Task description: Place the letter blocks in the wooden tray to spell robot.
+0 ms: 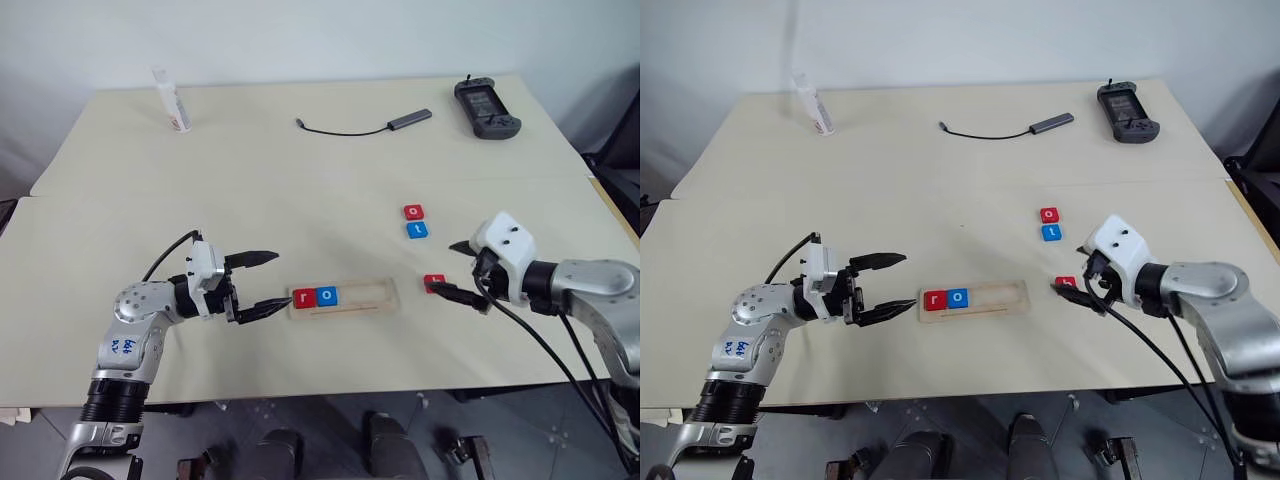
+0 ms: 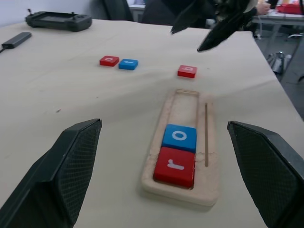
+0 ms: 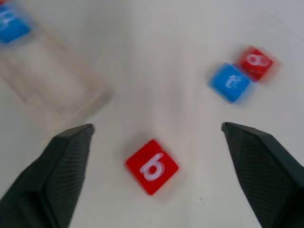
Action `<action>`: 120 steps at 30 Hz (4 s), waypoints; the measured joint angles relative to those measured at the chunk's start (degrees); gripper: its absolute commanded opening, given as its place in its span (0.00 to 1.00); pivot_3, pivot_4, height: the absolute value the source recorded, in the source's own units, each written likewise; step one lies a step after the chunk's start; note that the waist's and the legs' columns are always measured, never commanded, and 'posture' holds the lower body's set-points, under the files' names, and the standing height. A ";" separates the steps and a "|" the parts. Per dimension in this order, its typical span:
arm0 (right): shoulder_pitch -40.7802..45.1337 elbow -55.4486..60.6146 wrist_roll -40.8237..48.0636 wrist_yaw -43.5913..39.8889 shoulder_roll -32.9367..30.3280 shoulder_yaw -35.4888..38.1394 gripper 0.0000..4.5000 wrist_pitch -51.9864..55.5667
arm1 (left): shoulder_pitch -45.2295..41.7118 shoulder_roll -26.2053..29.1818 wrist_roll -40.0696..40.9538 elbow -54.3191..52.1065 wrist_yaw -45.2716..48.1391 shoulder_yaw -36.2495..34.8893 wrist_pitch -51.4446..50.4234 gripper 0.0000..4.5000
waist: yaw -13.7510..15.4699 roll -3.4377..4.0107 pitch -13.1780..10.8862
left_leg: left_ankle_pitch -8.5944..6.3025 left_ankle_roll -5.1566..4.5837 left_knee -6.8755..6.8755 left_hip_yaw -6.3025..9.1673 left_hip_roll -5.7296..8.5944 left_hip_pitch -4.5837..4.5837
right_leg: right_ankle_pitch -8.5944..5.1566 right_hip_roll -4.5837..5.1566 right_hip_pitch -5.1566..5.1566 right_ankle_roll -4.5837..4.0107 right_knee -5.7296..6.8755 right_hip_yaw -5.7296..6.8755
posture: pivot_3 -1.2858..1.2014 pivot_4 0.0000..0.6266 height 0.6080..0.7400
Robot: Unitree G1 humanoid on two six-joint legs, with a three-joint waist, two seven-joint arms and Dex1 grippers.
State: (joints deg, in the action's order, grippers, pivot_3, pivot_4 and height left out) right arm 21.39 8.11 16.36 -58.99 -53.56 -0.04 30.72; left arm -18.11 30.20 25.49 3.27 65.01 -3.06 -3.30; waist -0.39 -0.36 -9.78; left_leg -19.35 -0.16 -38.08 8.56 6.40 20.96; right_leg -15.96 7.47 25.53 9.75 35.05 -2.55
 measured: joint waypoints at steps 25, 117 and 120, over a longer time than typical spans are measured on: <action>19.72 -28.13 -6.60 -24.43 8.32 -10.98 0.33 -21.44 | 7.68 1.60 0.02 -7.10 -2.32 -2.21 0.24 1.00 | 0.00 0.07 -0.02 | -0.03 0.07 -0.04 0.08 -0.13 0.07 | 0.06 -0.06 0.10 -0.10 -0.05 0.07 | 0.52 0.24 1.00; 25.16 -23.82 -5.17 29.57 22.56 -1.50 0.99 17.17 | 7.64 -0.56 -0.52 -5.32 -10.78 -3.09 0.40 1.00 | 0.09 0.07 -0.01 | -0.33 -0.34 0.05 -0.83 -0.22 -0.39 | 0.39 0.17 0.04 -0.31 -0.04 0.29 | 0.52 0.24 1.00; 27.81 -26.20 -5.89 31.37 24.47 -1.56 0.99 17.37 | 7.98 -0.54 -0.50 -5.93 -11.25 -3.23 0.26 1.00 | -0.51 0.07 -0.01 | -0.33 -0.32 0.04 -0.88 -0.24 -0.39 | 0.39 0.16 0.04 -0.31 -0.03 0.29 | 0.52 0.24 1.00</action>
State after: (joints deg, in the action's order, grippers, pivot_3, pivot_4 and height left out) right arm 49.20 -18.08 10.47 -27.61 -29.09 -1.61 48.09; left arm -10.13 29.66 25.00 -2.66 53.76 -6.28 -3.04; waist -0.90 -0.30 -9.79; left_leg -19.68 -0.48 -38.04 7.68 6.16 20.57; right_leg -15.57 7.63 25.57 9.44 35.02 -2.26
